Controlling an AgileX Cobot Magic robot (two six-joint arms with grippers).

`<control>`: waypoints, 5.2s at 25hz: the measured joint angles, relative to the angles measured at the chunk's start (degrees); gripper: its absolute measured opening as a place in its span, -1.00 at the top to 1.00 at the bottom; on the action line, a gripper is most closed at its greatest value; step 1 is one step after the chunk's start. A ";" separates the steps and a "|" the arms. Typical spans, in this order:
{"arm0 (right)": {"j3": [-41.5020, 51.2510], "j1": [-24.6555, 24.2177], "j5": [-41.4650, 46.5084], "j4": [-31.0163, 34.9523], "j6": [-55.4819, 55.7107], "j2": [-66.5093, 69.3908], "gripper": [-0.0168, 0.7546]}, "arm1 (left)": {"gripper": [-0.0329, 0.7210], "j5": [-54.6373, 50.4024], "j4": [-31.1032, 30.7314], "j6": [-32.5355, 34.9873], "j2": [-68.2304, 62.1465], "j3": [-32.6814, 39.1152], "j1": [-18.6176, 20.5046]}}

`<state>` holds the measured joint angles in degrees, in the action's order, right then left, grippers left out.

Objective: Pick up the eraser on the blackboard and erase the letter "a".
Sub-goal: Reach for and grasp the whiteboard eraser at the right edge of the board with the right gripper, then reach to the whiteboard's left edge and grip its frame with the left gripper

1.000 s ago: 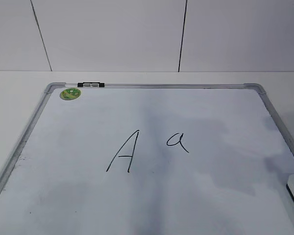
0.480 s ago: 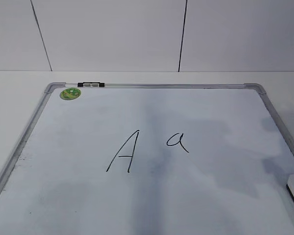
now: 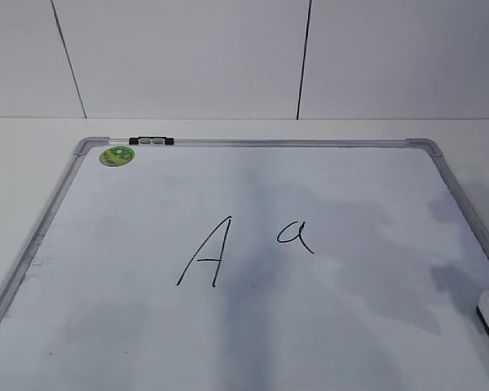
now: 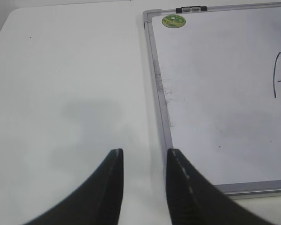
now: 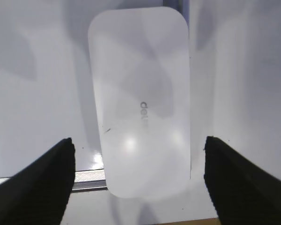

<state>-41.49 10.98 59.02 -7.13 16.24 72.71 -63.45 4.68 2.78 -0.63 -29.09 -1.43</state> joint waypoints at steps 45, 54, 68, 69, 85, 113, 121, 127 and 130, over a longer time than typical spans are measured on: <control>0.00 -3.08 -1.30 1.03 -3.38 5.89 -0.79 | 0.29 0.00 0.00 0.00 0.00 0.00 0.00; 0.00 -3.08 -1.47 0.82 -3.38 7.73 -0.79 | 0.29 0.00 0.00 0.00 0.00 0.00 0.00; -0.10 -3.08 -4.12 1.04 -3.41 10.92 -0.79 | 0.29 0.00 0.00 0.00 0.00 0.00 0.00; -0.10 -3.08 -4.26 1.04 -3.41 10.92 -0.79 | 0.29 0.00 0.00 0.00 0.00 0.00 0.00; -0.10 -3.08 -4.76 0.93 -3.52 11.27 -0.61 | 0.29 0.00 0.00 0.00 0.00 0.00 0.00; -0.10 -3.08 -5.07 0.85 -3.78 11.27 -0.49 | 0.29 0.00 0.00 0.00 0.00 0.00 0.00; -0.10 -3.08 -5.19 0.81 -3.78 11.27 -0.49 | 0.29 0.00 0.00 0.00 0.00 0.00 0.00; -0.83 -3.08 -5.19 1.03 -2.79 11.49 -0.49 | 0.29 0.00 0.00 0.00 0.00 0.00 0.00; -2.09 -3.08 -4.78 1.25 -2.79 11.61 -0.49 | 0.29 0.00 0.00 0.00 0.00 0.00 0.00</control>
<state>-43.58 7.90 54.25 -5.88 13.45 84.32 -63.45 4.68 2.78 -0.63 -29.09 -1.43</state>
